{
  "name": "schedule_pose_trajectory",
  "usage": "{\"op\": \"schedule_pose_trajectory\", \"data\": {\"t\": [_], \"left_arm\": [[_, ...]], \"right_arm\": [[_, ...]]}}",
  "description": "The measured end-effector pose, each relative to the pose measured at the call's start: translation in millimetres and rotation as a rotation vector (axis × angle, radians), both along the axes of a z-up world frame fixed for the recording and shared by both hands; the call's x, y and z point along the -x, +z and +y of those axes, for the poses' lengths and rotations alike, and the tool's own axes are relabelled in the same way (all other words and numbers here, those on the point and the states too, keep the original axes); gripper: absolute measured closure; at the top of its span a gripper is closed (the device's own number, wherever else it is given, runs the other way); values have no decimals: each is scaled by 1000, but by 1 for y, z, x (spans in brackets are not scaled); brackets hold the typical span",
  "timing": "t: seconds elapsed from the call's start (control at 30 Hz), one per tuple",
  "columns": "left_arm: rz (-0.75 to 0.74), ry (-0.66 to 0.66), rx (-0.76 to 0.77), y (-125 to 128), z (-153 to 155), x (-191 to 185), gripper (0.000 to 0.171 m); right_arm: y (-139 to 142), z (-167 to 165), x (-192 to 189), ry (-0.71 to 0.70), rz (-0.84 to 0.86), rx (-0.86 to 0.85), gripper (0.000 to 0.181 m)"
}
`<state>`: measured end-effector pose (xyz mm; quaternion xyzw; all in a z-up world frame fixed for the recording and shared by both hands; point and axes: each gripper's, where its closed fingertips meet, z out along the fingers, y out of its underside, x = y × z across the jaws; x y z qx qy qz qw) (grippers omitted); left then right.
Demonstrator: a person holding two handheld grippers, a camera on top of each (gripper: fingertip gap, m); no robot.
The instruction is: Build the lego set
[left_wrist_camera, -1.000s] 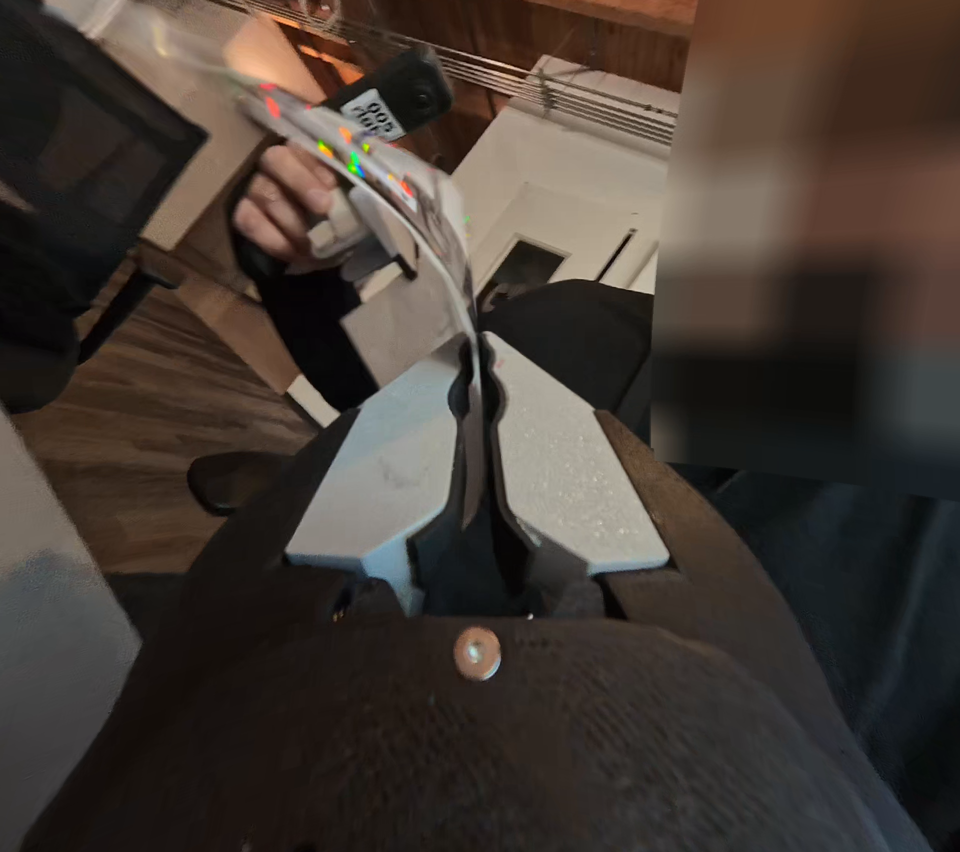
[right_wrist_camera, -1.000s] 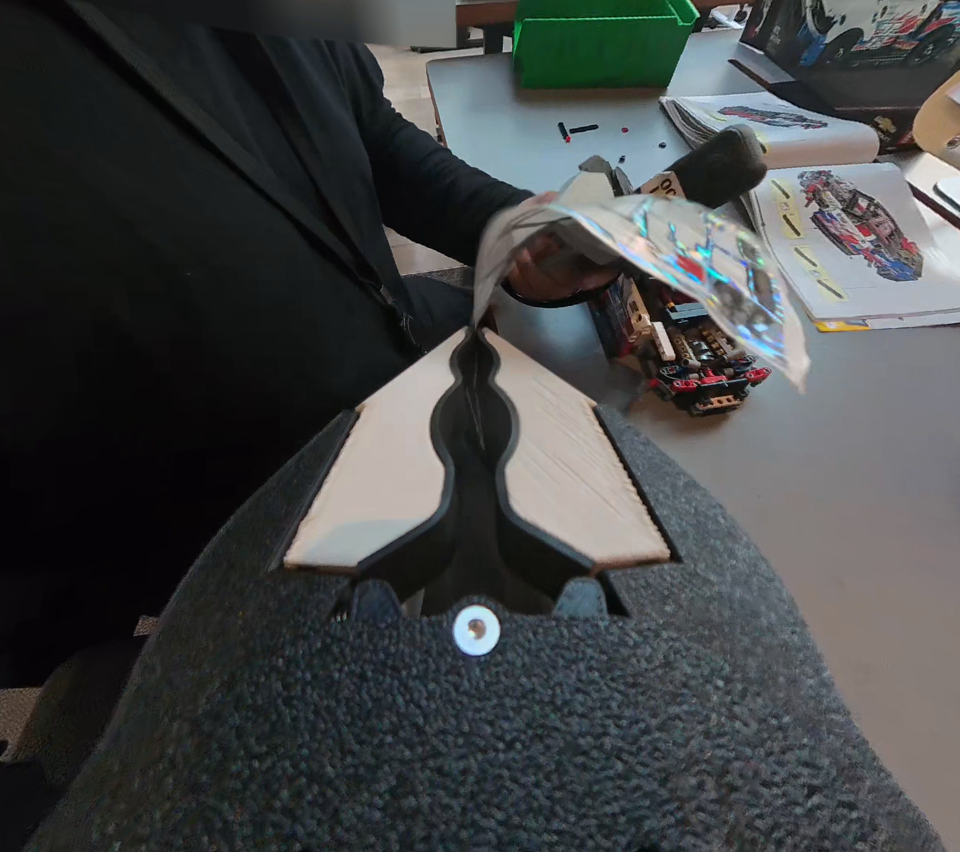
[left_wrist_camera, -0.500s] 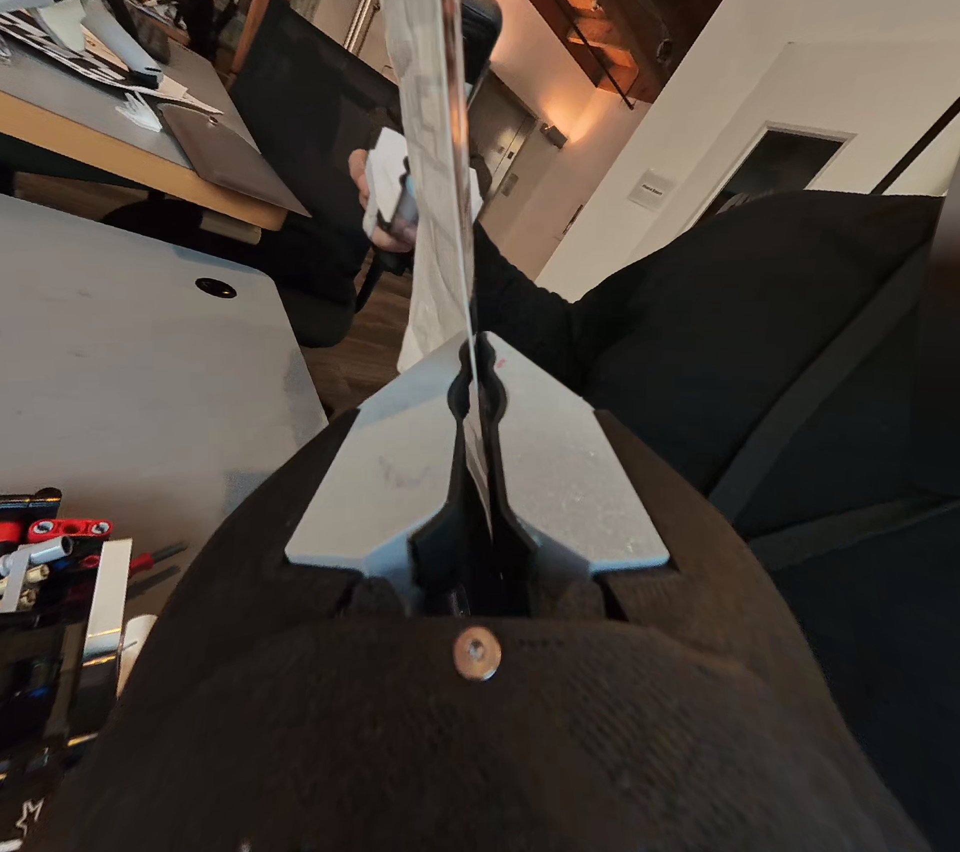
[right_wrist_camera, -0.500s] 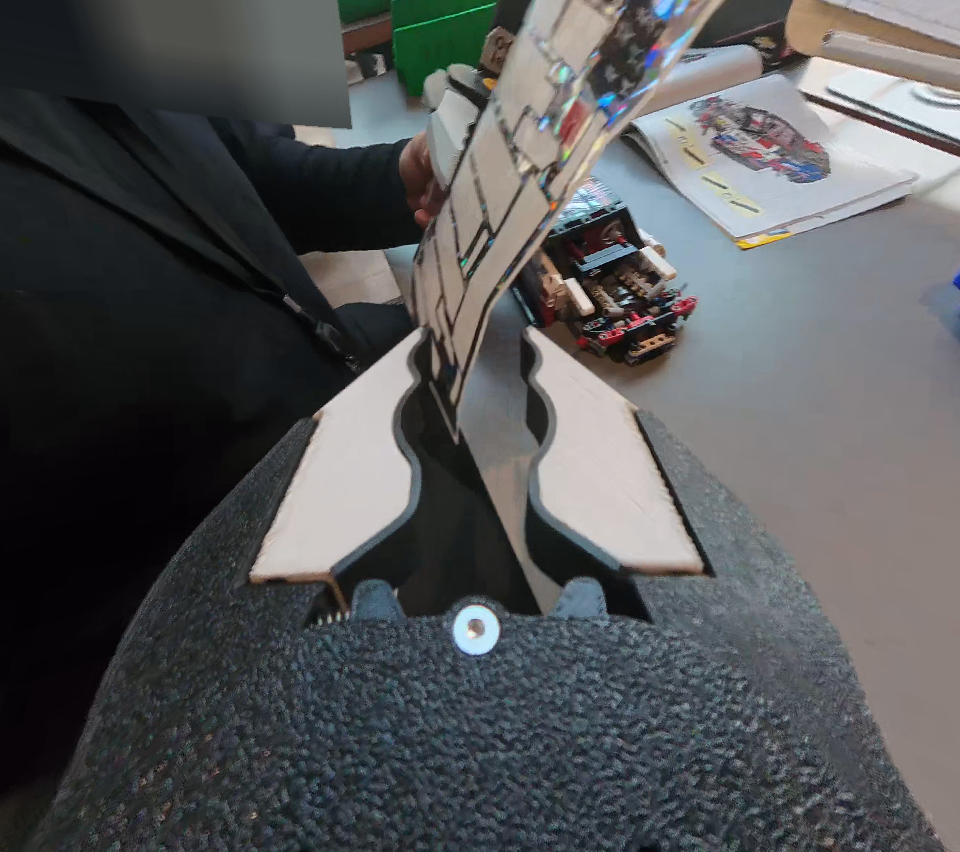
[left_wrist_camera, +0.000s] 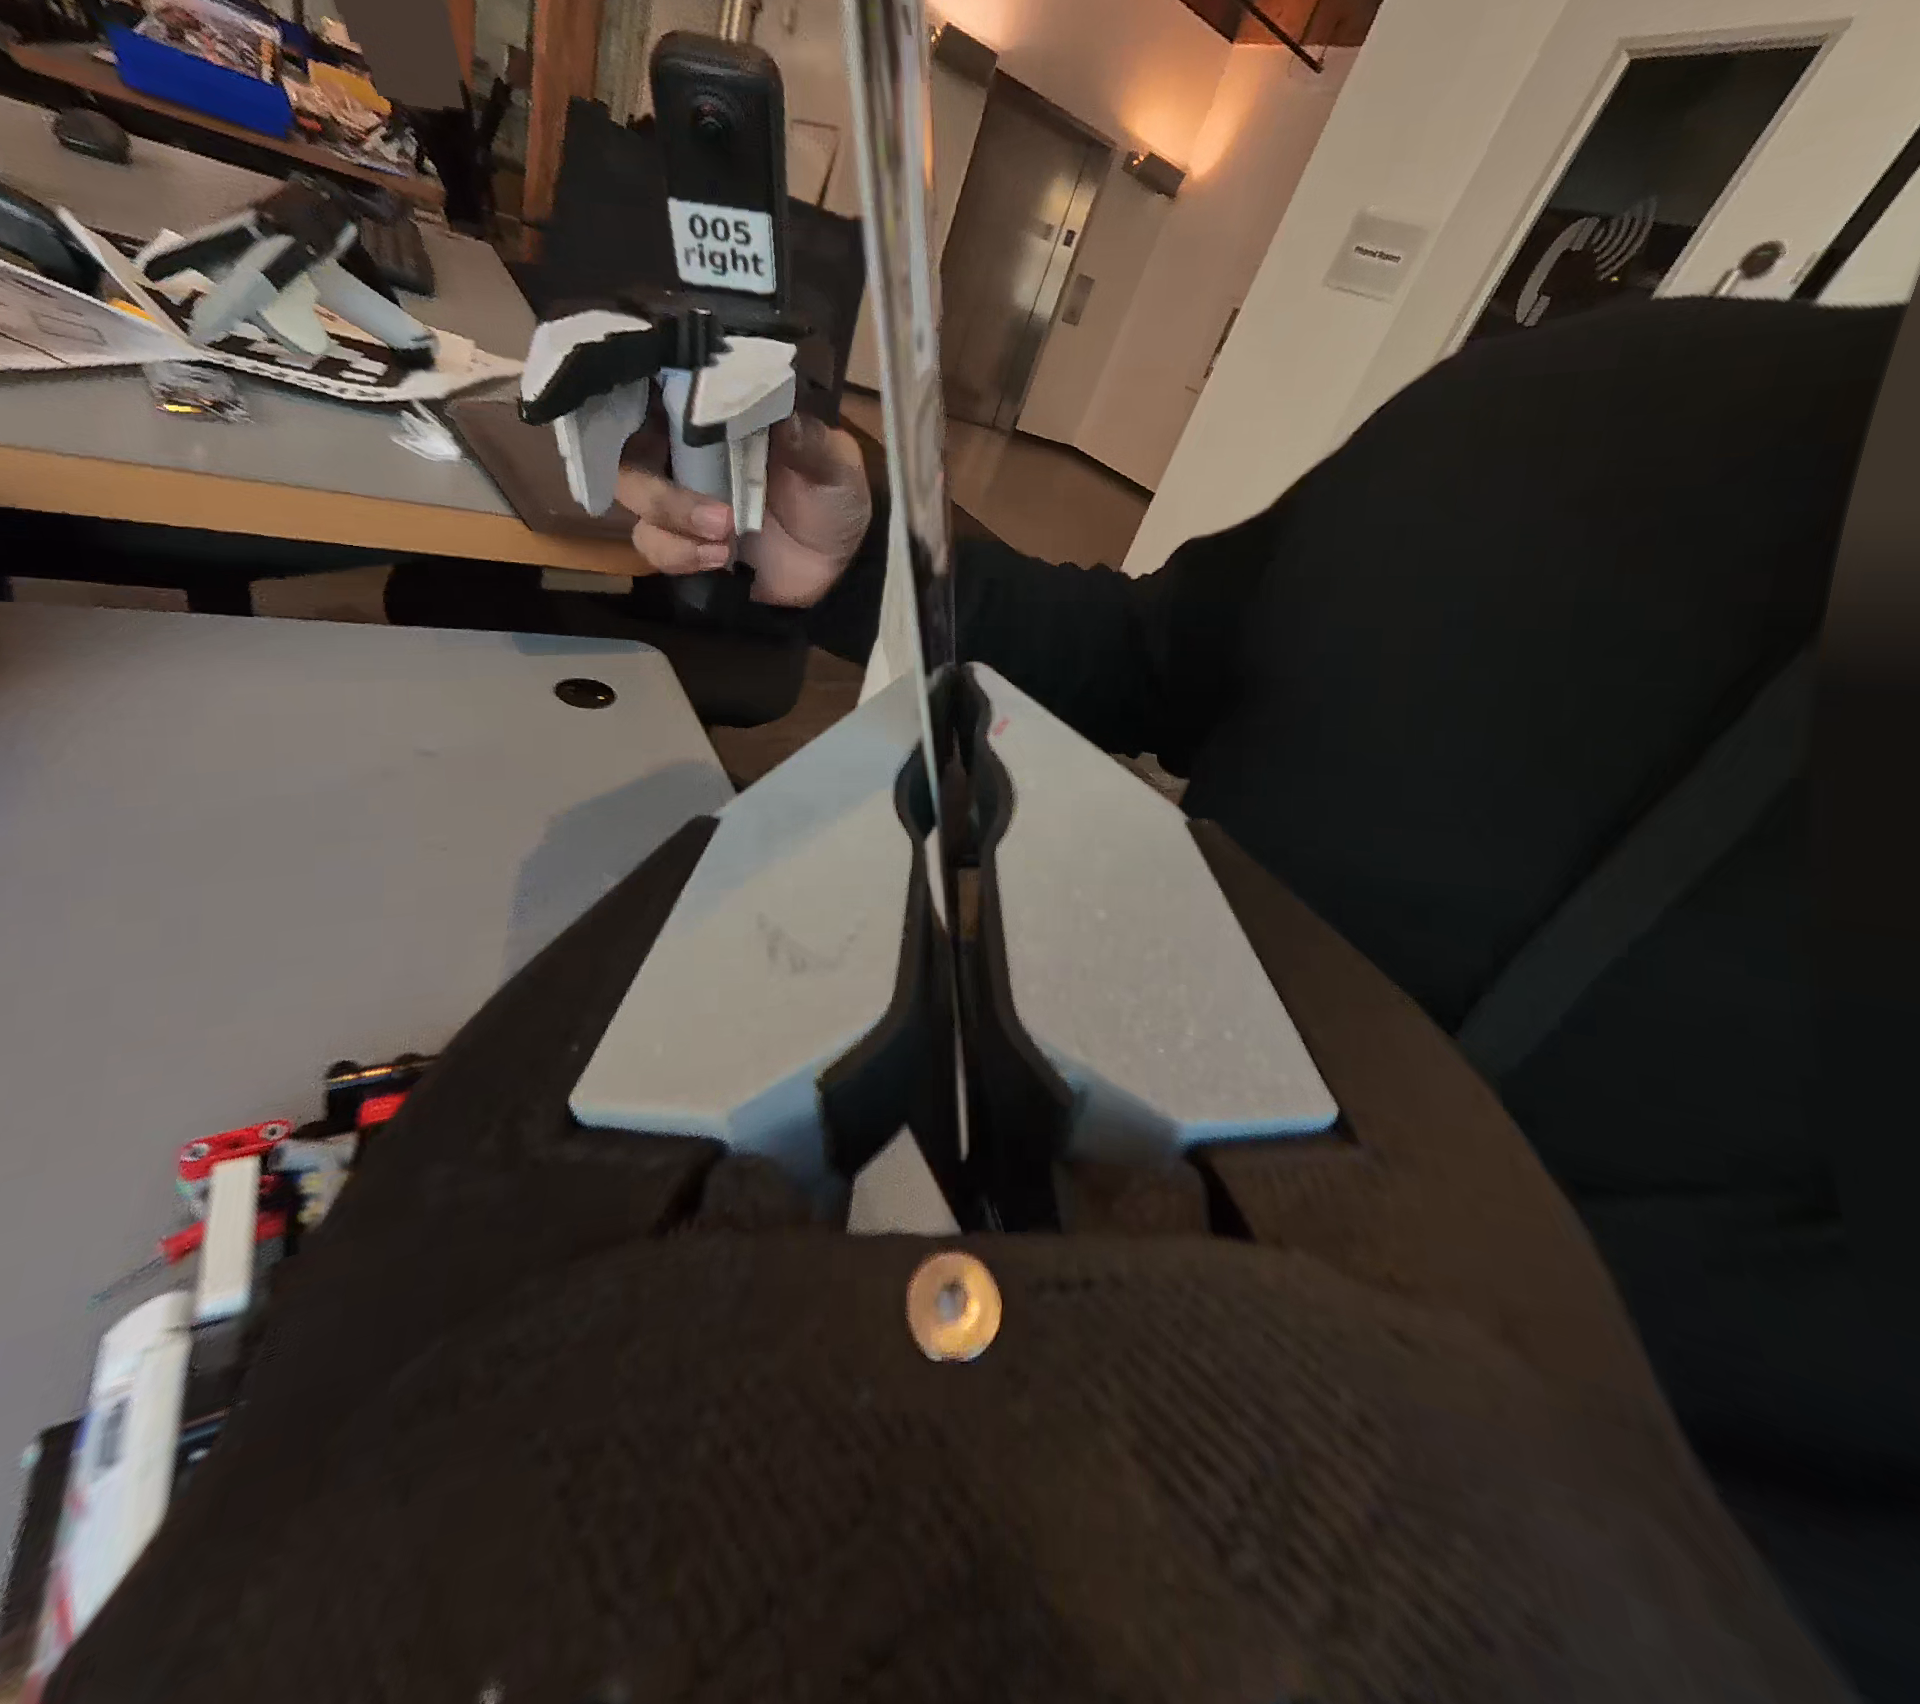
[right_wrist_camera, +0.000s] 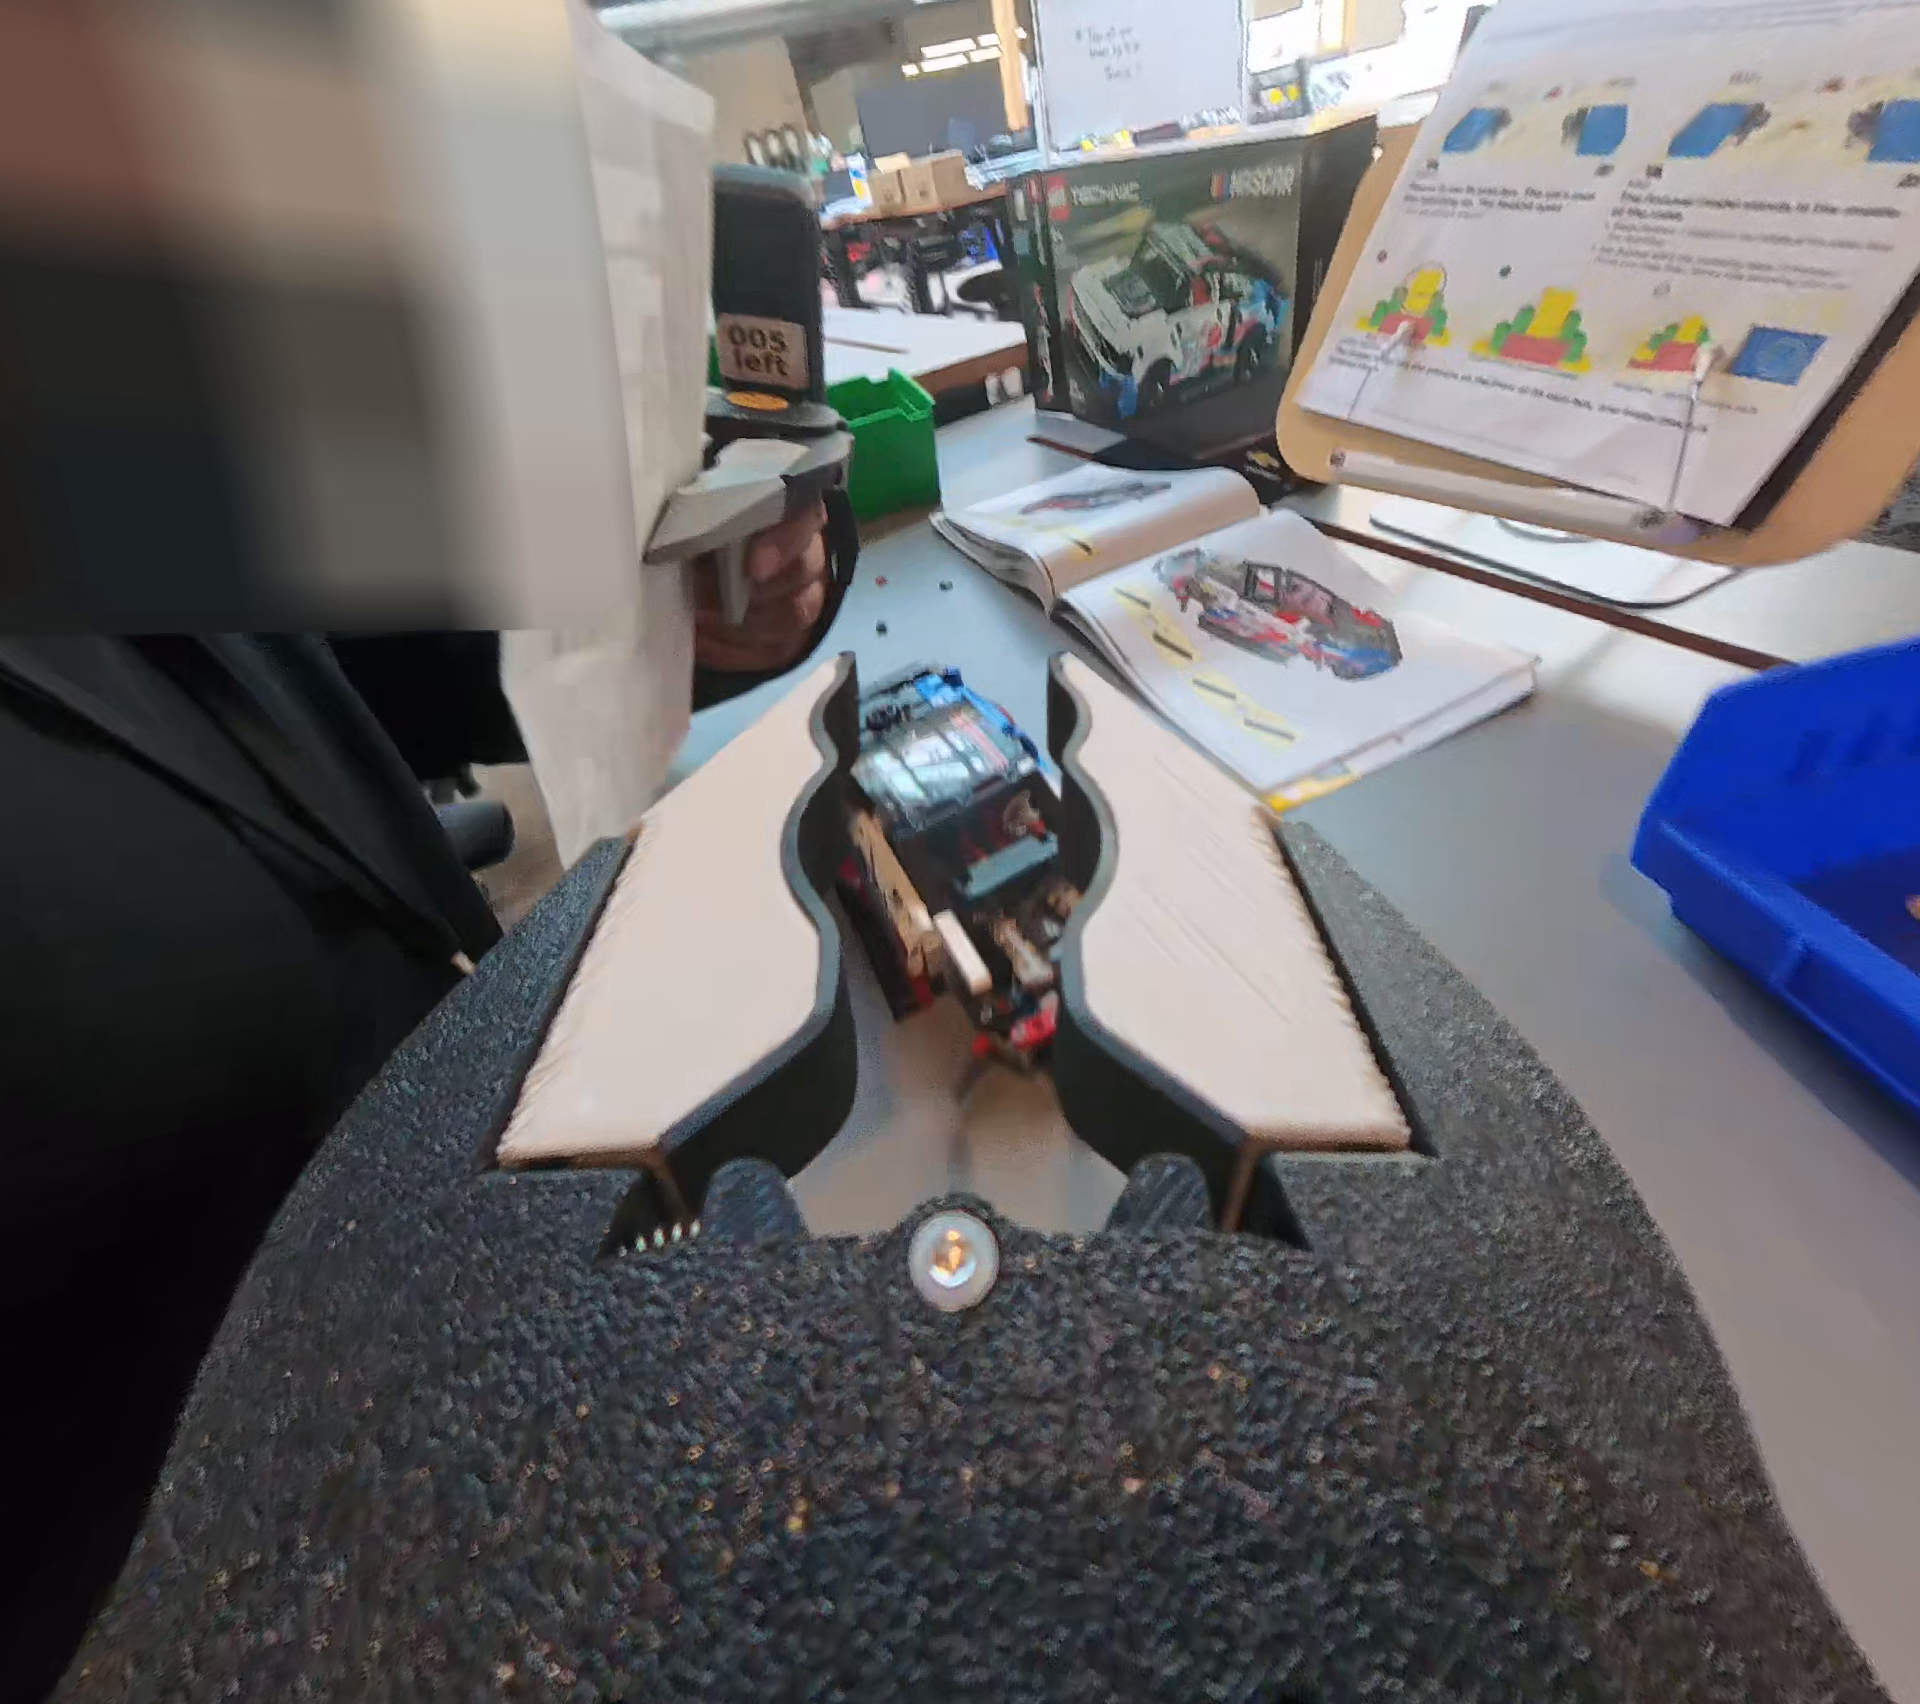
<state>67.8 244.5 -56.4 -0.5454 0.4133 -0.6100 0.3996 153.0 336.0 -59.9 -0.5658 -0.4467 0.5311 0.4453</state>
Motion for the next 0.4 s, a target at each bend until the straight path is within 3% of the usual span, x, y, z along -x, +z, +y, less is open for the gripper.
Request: {"op": "schedule_pose_trajectory", "data": {"t": [0.23, 0.4], "left_arm": [[-9, 89, -71, 30, 63, 48, 171], [32, 199, -7, 20, 114, 84, 171]], "right_arm": [[38, 64, 53, 73, 233, 163, 150], [49, 111, 103, 95, 317, 226, 149]]}}
